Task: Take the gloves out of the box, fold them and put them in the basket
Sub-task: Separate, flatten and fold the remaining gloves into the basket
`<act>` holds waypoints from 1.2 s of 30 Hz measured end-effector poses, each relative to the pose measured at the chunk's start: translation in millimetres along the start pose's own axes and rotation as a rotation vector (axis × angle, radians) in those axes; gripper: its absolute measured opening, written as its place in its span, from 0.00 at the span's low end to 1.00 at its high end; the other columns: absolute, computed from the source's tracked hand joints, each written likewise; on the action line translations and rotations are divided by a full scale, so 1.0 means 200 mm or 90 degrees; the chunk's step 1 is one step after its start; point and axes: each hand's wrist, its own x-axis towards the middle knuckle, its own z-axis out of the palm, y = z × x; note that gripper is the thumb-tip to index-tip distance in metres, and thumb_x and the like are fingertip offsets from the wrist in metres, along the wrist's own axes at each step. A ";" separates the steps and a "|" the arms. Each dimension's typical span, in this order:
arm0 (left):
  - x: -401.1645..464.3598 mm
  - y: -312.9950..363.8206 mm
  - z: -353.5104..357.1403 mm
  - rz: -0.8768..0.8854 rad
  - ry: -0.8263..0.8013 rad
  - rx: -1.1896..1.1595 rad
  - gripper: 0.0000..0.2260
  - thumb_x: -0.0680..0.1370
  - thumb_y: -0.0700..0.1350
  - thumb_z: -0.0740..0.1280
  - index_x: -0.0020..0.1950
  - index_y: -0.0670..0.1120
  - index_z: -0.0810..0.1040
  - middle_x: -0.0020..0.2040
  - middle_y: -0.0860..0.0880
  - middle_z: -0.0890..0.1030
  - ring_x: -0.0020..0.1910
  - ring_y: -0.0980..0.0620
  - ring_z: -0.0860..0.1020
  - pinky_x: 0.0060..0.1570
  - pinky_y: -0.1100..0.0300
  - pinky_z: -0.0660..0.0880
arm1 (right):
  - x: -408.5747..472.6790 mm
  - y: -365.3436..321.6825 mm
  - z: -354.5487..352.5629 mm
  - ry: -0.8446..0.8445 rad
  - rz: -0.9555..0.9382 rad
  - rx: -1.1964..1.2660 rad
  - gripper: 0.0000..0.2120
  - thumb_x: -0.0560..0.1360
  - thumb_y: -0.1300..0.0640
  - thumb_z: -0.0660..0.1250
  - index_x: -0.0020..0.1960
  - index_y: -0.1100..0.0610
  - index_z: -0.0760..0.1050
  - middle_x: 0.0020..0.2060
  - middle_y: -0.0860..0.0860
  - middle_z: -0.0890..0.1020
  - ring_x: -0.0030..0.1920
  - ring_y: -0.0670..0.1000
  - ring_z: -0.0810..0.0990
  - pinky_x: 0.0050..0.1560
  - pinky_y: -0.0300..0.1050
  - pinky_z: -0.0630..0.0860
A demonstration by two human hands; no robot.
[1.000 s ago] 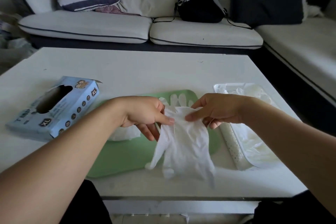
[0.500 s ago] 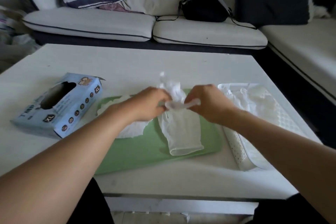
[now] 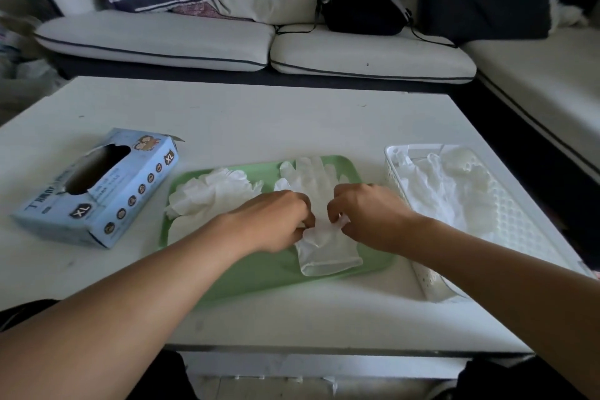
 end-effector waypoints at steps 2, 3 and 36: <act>0.00 0.00 0.01 -0.011 -0.029 0.006 0.09 0.79 0.43 0.66 0.53 0.53 0.84 0.53 0.55 0.80 0.49 0.48 0.80 0.48 0.50 0.79 | 0.00 0.02 -0.01 -0.039 -0.001 0.003 0.12 0.73 0.61 0.67 0.52 0.47 0.81 0.46 0.42 0.75 0.50 0.53 0.81 0.42 0.41 0.67; 0.00 0.01 0.01 -0.017 -0.047 0.007 0.08 0.79 0.43 0.66 0.52 0.53 0.83 0.52 0.55 0.81 0.48 0.49 0.80 0.47 0.49 0.79 | -0.01 0.02 -0.01 -0.066 -0.004 0.005 0.13 0.73 0.60 0.68 0.53 0.47 0.82 0.48 0.42 0.77 0.51 0.53 0.81 0.43 0.41 0.68; 0.03 0.18 0.14 -0.172 -0.054 0.124 0.33 0.77 0.71 0.60 0.69 0.46 0.69 0.63 0.45 0.70 0.61 0.43 0.72 0.53 0.49 0.70 | 0.40 0.24 0.19 0.124 0.413 0.149 0.05 0.74 0.62 0.64 0.47 0.59 0.68 0.41 0.53 0.73 0.43 0.58 0.73 0.41 0.47 0.71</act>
